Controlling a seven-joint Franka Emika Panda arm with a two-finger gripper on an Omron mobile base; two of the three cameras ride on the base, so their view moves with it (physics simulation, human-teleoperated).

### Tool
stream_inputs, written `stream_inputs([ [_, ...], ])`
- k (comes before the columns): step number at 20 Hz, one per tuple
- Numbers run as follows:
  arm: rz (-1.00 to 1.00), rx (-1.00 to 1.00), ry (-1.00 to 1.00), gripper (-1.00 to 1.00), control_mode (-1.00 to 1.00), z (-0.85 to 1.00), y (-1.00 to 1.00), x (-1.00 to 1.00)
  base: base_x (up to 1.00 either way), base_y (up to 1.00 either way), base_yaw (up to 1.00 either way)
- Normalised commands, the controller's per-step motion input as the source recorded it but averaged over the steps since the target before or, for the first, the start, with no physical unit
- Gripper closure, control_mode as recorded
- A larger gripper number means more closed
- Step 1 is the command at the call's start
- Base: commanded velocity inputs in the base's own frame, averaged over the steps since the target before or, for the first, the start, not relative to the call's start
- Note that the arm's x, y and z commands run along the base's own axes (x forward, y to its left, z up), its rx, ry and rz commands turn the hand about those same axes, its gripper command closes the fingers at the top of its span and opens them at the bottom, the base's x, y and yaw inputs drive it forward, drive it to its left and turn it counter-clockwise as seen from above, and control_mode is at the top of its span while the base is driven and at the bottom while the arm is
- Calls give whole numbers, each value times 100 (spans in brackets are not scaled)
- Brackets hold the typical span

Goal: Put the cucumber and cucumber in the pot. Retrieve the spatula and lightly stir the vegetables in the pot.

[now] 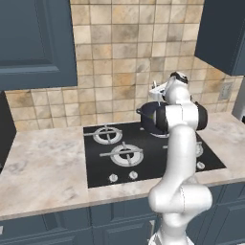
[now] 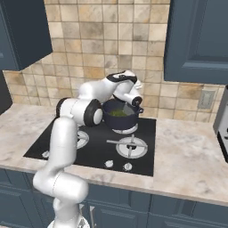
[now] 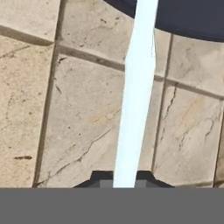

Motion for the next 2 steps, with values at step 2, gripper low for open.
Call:
stream_inputs([
  [2, 0, 0, -12, 100, -100, -21, 40, 28, 0, 0, 0],
])
